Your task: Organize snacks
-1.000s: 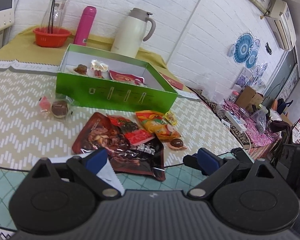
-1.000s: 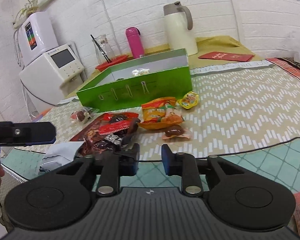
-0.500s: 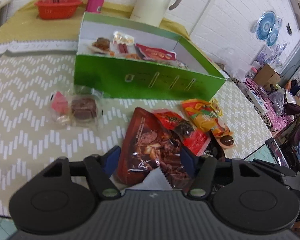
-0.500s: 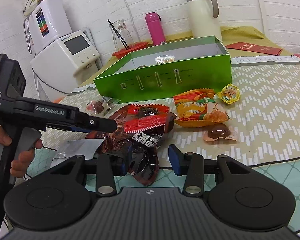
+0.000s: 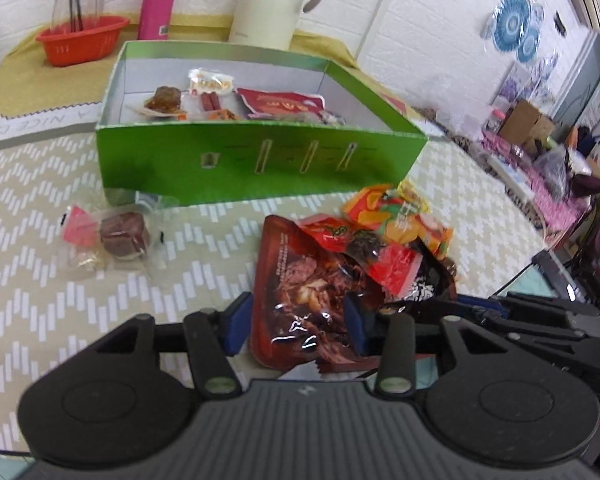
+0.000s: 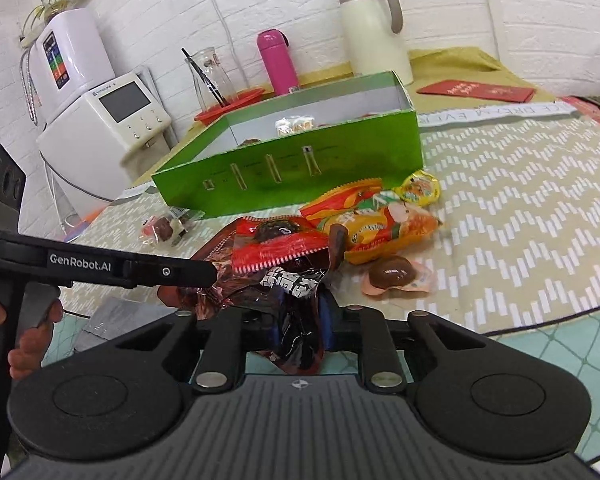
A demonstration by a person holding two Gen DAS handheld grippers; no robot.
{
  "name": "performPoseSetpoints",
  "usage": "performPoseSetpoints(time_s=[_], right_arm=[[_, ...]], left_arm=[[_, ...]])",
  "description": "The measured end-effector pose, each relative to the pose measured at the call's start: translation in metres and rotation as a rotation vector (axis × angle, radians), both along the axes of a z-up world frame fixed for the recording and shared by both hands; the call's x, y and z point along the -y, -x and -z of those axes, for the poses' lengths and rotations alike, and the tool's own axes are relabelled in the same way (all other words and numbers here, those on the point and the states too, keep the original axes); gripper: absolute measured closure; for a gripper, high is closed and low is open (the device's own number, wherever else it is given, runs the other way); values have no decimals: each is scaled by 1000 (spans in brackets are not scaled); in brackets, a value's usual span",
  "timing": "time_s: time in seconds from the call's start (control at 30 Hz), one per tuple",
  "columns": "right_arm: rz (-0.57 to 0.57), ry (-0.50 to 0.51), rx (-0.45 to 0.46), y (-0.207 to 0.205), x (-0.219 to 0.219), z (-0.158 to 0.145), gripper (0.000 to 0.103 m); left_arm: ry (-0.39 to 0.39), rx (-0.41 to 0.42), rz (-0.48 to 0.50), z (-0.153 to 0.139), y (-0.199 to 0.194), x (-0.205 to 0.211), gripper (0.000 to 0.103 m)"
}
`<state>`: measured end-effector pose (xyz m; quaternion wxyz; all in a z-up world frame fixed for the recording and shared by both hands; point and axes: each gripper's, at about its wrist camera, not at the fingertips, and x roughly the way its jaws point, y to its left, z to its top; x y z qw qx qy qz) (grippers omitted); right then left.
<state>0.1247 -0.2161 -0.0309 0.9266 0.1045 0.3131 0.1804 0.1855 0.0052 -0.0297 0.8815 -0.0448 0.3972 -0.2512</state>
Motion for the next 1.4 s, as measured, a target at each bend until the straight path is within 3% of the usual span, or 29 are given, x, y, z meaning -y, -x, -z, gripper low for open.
performPoseSetpoints(time_s=[0.03,0.13,0.2,0.4,0.5,0.7,0.8,0.87,1.0,1.2,1.4], right_arm=[[1,-12,3,0,1,1,69],[3,-37,-2,0,3,4,68],[12,-24,-9,2,1,1,69],[15,-29,35,20,10,-19,71],[8,-13,82,25,8,-33,71],[2,-25,92,23,8,-38,71],[1,-28,51,17,9,-32,71],[1,-90,-38,10,12,-20,71],[-2,-184,-88,12,18,-9,71],[-32,-125,47,17,12,-48,71],[-51,-108,89,6,6,-57,71]], left_arm=[[-12,16,-2,1,-1,2,49],[-38,21,-5,1,-3,10,49],[-61,25,-8,-2,1,13,61],[17,70,-16,-25,22,0,75],[36,114,-20,-39,30,-2,75],[73,128,-41,-50,35,-7,75],[62,112,-44,-47,34,-6,75],[45,95,-55,-42,33,-5,75],[103,93,-59,-48,38,-13,75],[95,201,-61,-78,49,-12,75],[107,231,-96,-87,43,-19,75]])
